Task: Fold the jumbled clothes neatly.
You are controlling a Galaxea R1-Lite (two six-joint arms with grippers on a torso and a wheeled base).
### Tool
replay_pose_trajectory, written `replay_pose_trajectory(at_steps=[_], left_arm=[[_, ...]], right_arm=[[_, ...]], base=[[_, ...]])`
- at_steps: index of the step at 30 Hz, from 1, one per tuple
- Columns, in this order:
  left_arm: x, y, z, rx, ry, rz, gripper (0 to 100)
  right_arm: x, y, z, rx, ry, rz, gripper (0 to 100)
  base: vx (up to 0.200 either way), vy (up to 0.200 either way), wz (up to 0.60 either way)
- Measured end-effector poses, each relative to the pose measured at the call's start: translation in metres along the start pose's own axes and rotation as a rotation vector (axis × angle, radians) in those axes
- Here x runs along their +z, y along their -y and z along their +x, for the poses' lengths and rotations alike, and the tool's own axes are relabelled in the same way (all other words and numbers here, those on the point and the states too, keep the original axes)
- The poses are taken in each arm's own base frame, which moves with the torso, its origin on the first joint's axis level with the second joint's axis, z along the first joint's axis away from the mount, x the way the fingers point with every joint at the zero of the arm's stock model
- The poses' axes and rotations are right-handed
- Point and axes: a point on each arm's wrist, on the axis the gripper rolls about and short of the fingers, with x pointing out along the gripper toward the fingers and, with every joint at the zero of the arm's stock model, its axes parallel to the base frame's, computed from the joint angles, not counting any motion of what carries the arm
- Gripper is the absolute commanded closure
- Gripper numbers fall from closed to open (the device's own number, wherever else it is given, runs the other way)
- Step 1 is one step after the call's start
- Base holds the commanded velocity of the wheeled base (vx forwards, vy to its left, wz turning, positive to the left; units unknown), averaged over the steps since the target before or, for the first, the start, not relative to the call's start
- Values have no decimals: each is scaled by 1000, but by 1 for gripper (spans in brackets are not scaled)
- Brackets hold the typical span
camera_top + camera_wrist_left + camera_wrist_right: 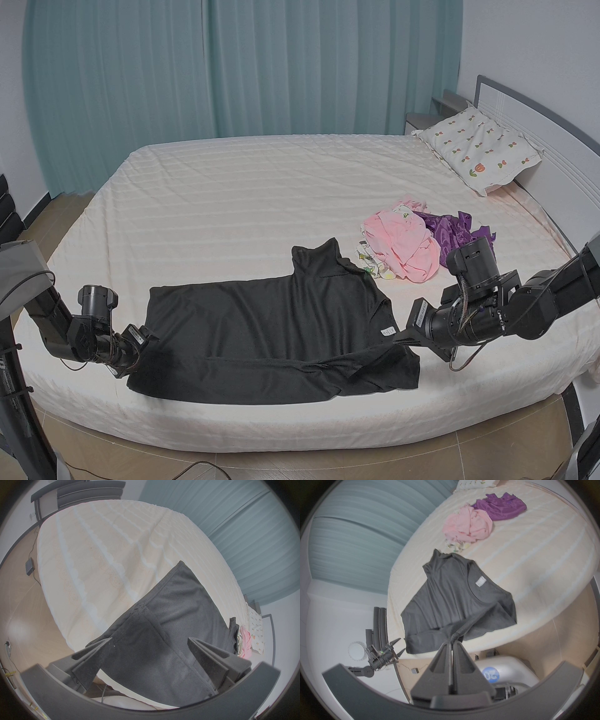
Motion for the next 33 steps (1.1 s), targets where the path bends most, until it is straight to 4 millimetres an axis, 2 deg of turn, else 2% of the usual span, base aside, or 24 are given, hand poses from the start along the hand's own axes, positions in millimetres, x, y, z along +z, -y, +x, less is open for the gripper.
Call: replay_pose_trajectory(at_steps=[6, 10, 11, 23, 33], left_arm=[[0, 0, 0, 2, -1, -1, 0], [0, 0, 0, 2, -2, -1, 0], [0, 0, 0, 2, -2, -1, 0], [0, -1, 0, 2, -2, -2, 0], [2, 3, 0, -7, 8, 7, 0]], right_arm=[[-8, 7, -10, -44, -102, -38, 100], [-11, 13, -8, -62, -129, -95, 100], [-11, 15, -7, -69, -135, -100, 0], [-17, 36, 18, -219, -118, -214, 0], [2, 45, 57, -116, 34, -225, 0]], base=[[0, 0, 0], [0, 0, 0], [0, 0, 0], [0, 0, 0], [0, 0, 0]])
